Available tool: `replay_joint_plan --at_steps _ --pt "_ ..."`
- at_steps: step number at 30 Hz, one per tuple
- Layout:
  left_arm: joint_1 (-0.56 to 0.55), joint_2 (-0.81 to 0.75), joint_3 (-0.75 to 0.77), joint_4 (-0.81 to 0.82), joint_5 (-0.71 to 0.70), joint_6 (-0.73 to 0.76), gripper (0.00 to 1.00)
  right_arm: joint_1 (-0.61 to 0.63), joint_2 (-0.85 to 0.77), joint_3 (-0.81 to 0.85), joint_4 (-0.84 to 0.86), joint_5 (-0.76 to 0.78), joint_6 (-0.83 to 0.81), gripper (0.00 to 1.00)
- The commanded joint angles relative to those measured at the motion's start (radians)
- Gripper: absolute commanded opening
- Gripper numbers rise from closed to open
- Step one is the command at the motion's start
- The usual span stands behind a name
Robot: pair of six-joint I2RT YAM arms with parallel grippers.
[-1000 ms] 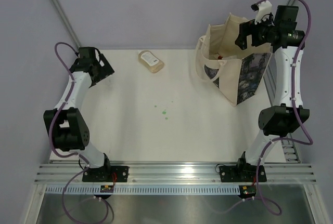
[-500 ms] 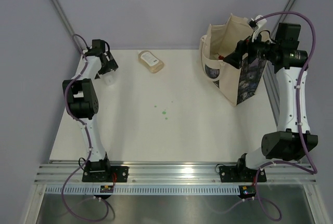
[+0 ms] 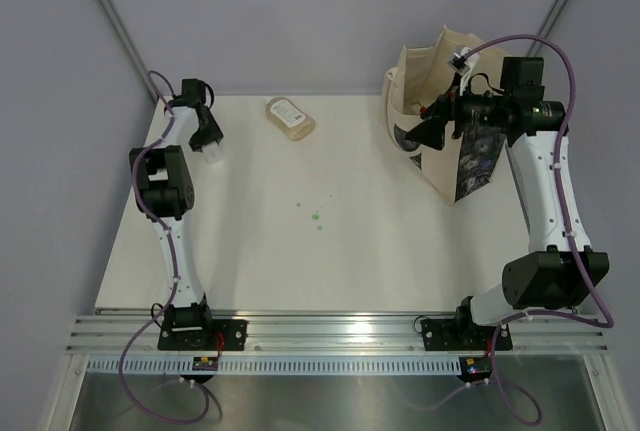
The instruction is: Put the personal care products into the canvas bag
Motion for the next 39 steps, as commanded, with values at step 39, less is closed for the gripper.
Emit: replay_joint_plan --at_steps 39 --pt "-0.415 -1.419 -1.586 1.611 0.818 -0.775 0.00 0.681 0.173 -0.598 1.682 0.193 1.479 0.83"
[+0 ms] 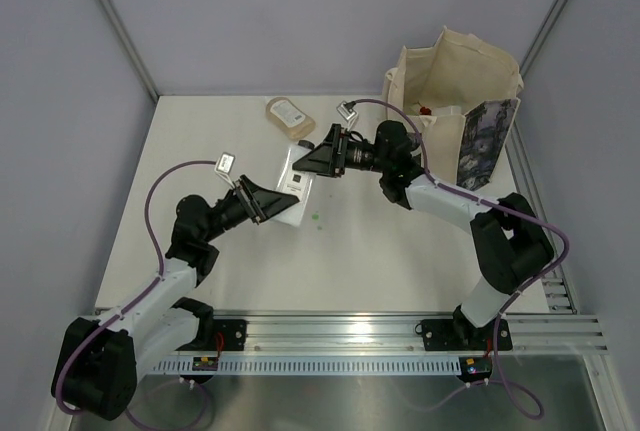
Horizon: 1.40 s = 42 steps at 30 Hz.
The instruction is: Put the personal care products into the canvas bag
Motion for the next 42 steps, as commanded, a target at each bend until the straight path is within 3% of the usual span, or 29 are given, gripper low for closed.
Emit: replay_joint_plan --at_steps 1,4,7,8,10,11,12,15,17,22,27,32,36,42 --pt "-0.013 -0.020 0.013 0.263 -0.051 -0.063 0.00 0.059 0.015 0.042 0.202 -0.047 0.066 0.79" --pt "-0.012 -0.009 0.017 0.281 -0.045 -0.074 0.03 0.062 0.020 0.060 0.221 -0.088 0.062 0.53" --pt "-0.015 0.007 0.017 0.281 -0.034 -0.078 0.11 0.062 0.023 0.079 0.244 -0.113 0.065 0.36" --pt "-0.013 0.011 0.017 0.277 -0.032 -0.080 0.29 0.062 0.023 0.080 0.261 -0.124 0.072 0.23" --pt "-0.013 0.007 0.028 0.210 -0.031 -0.060 0.56 0.059 0.019 0.097 0.291 -0.142 0.079 0.13" --pt "-0.012 -0.001 0.039 0.165 -0.032 -0.037 0.74 0.058 0.016 0.108 0.290 -0.159 0.074 0.09" --pt "-0.013 -0.022 0.059 0.128 -0.035 -0.011 0.81 0.055 0.008 0.129 0.290 -0.171 0.070 0.03" --pt "-0.010 -0.059 0.092 -0.030 -0.058 0.092 0.93 0.027 -0.006 0.178 0.241 -0.193 0.059 0.00" --pt "-0.004 -0.098 0.183 -0.268 -0.095 0.243 0.99 -0.038 -0.015 0.264 0.133 -0.211 0.015 0.00" --pt "0.016 -0.108 0.257 -0.453 -0.127 0.366 0.99 -0.120 -0.021 0.353 -0.018 -0.223 -0.061 0.00" --pt "0.049 -0.122 0.297 -0.533 -0.160 0.423 0.99 -0.246 -0.024 0.526 -0.219 -0.225 -0.199 0.00" --pt "0.063 -0.127 0.297 -0.602 -0.207 0.458 0.99 -0.451 0.005 0.729 -0.409 -0.191 -0.317 0.00" --pt "0.069 -0.110 0.295 -0.660 -0.277 0.477 0.99 -0.594 0.045 0.911 -0.721 -0.075 -0.566 0.00" --pt "0.123 -0.040 0.318 -0.696 -0.353 0.448 0.99 -0.682 0.078 0.944 -0.961 0.186 -0.969 0.00"
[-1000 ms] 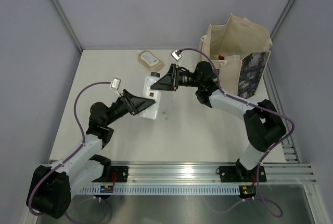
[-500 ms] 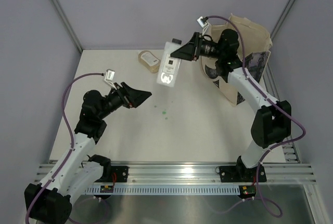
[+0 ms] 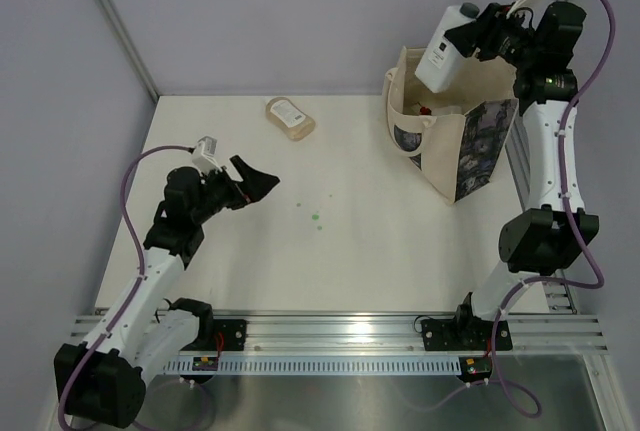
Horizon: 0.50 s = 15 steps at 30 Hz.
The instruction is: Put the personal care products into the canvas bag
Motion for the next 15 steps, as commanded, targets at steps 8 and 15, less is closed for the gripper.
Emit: replay_joint_plan --at_steps 8,15 --pt "0.062 0.364 0.280 -0.093 -0.181 -0.114 0.99 0.015 0.018 -0.029 -0.292 0.204 -0.601 0.11" --pt "0.037 0.739 0.630 -0.322 -0.359 -0.082 0.86 0.015 0.013 0.009 -0.413 0.225 -0.757 0.89"
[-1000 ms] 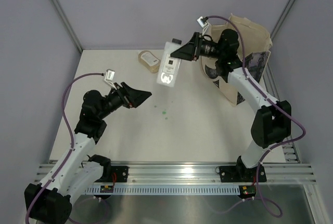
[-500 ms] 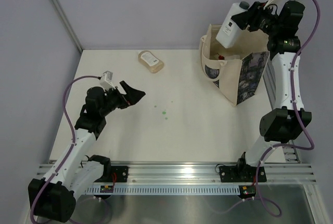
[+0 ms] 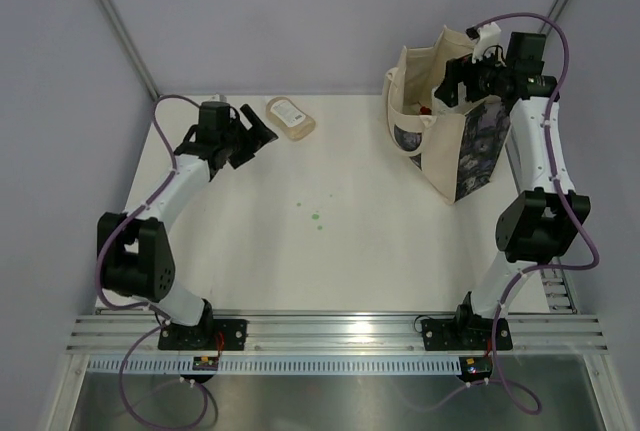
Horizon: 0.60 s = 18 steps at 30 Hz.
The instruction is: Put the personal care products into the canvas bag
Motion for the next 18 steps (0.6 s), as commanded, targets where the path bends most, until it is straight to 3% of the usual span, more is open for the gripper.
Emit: replay_joint_plan --at_steps 1,5,9,13,14,18 --pt "-0.012 0.101 0.128 -0.123 -0.124 0.014 0.86 0.008 -0.068 0.100 0.049 0.010 -0.127 0.99" --pt "-0.013 0.100 0.094 -0.023 -0.054 0.094 0.86 0.009 -0.027 0.253 -0.073 -0.074 -0.127 0.99" --pt "-0.013 0.005 0.024 -0.008 -0.099 0.227 0.88 0.060 -0.004 0.322 -0.118 -0.255 -0.090 0.99" --pt "-0.012 -0.122 -0.071 -0.001 -0.135 0.299 0.91 0.279 0.092 0.503 -0.294 -0.129 -0.178 0.99" --pt "-0.010 -0.170 -0.100 -0.021 -0.145 0.310 0.96 0.317 0.147 0.528 -0.308 -0.098 -0.132 0.99" --pt "-0.010 -0.314 -0.202 -0.063 -0.193 0.325 0.97 0.501 0.302 0.614 -0.284 0.048 -0.006 0.99"
